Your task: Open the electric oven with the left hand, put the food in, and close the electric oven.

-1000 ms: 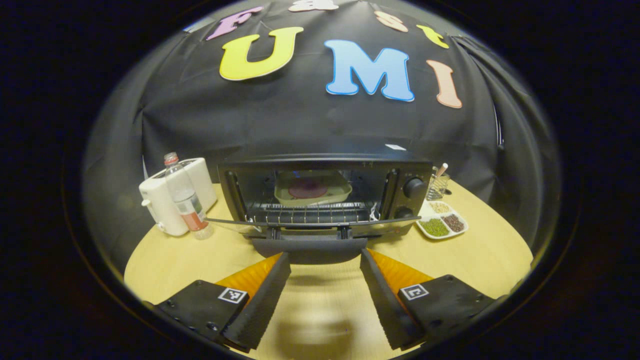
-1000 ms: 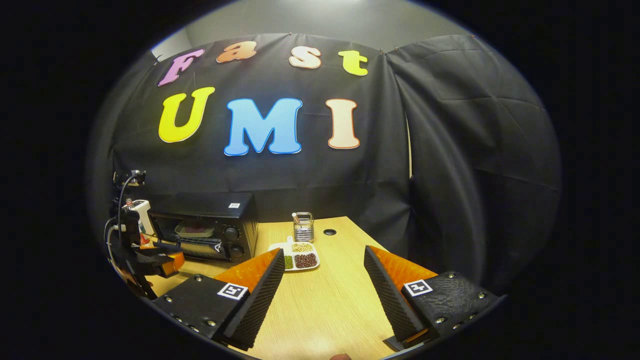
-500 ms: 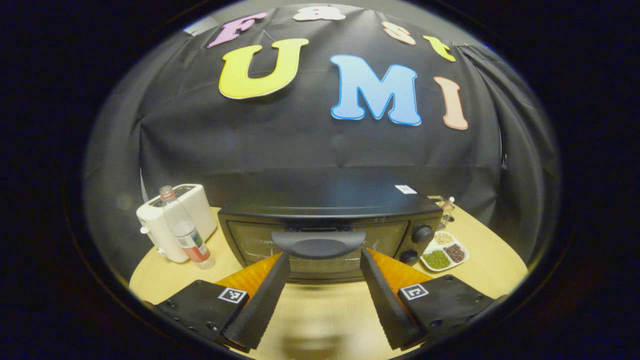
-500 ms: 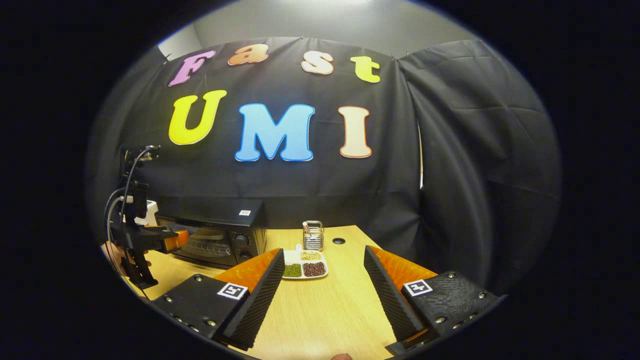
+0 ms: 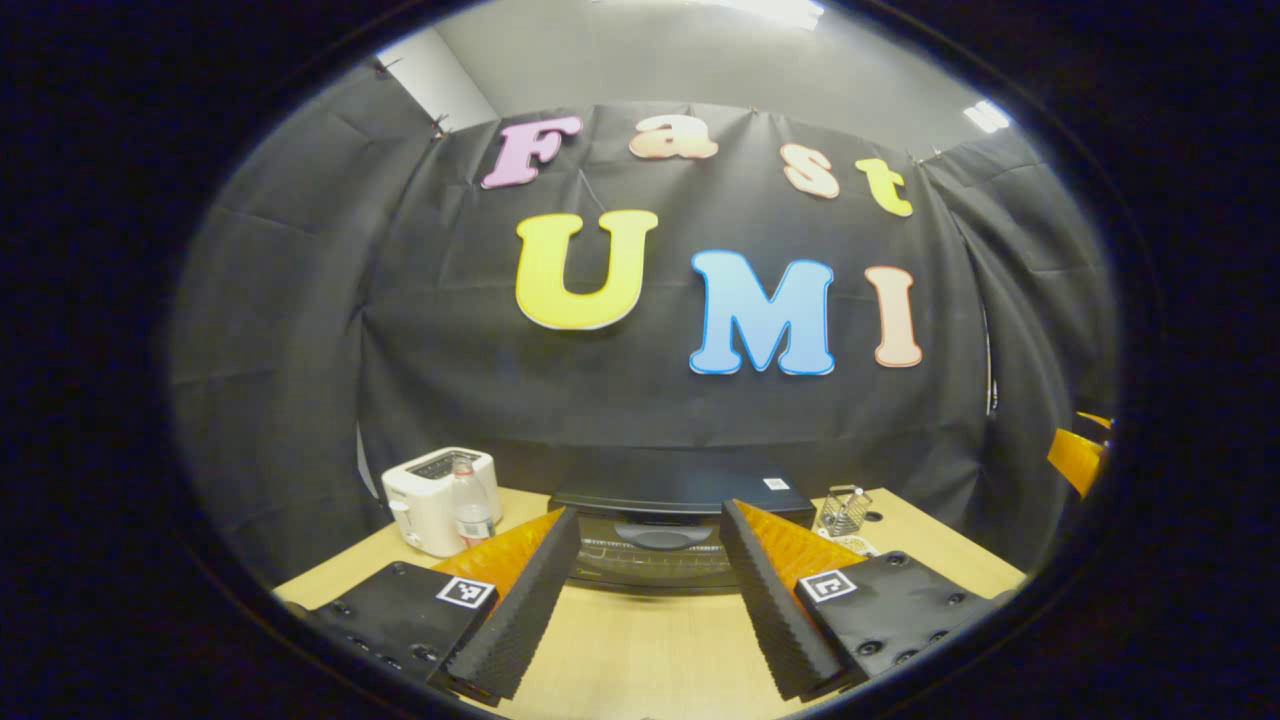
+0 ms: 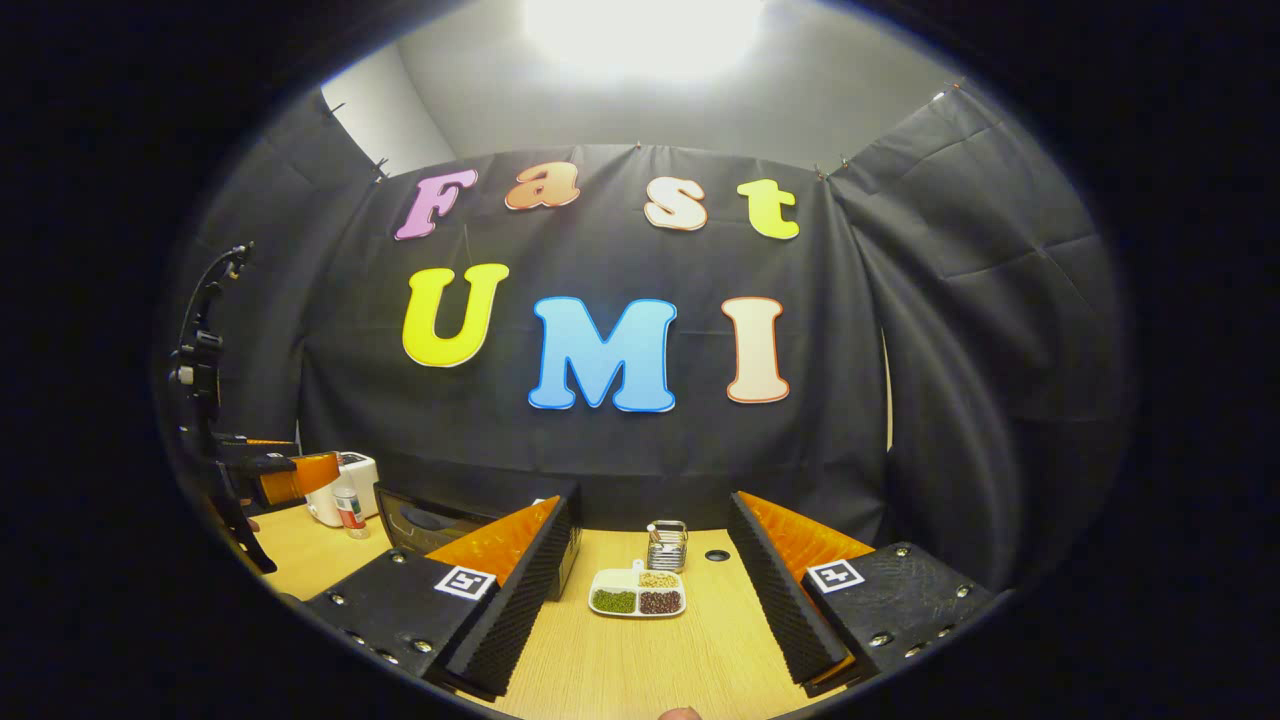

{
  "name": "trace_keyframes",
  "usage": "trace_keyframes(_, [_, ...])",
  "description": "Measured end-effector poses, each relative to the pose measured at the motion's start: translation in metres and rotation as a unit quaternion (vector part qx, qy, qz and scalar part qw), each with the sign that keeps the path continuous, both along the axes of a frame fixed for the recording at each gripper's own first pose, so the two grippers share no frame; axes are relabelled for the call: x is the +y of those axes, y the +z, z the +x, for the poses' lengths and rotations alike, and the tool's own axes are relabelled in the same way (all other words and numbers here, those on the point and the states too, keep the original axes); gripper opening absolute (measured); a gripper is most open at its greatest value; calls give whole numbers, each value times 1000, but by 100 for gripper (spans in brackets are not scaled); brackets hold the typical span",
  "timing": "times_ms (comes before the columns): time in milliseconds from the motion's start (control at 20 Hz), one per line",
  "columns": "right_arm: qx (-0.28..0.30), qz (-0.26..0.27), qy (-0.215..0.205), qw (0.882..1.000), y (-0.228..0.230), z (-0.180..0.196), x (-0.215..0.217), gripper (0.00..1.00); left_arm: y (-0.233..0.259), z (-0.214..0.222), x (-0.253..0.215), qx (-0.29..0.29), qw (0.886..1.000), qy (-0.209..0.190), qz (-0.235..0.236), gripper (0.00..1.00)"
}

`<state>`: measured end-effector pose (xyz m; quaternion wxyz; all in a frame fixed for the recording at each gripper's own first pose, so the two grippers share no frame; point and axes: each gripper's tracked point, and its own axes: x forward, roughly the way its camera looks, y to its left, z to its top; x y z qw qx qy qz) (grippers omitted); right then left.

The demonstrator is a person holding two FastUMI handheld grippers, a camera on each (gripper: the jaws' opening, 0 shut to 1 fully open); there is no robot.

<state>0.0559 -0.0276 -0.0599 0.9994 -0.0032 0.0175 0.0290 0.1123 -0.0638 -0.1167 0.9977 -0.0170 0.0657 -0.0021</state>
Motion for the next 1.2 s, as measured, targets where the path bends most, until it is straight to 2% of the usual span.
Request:
trace_keyframes(200, [-7,26,10,1000,18,-26,-5,98,23,-54,-2,-18,1000,5,11,100])
trace_keyframes(450, [-23,34,7,999,35,-45,2,98,49,-93,6,-36,999,-2,24,100])
trace_keyframes(800, [-29,46,2,999,44,-52,30,98,61,-110,24,-42,999,-17,13,100])
trace_keyframes(850, [-32,47,4,998,47,-55,36,98,57,-112,27,-38,999,-19,13,90])
trace_keyframes(900, [-35,44,6,998,49,-57,39,98,56,-114,31,-36,999,-17,13,90])
trace_keyframes(950, [-36,39,7,999,49,-58,40,98,56,-114,34,-36,999,-16,11,99])
trace_keyframes(1200, [-36,33,15,999,56,-61,50,98,63,-121,43,-40,999,-17,8,99])
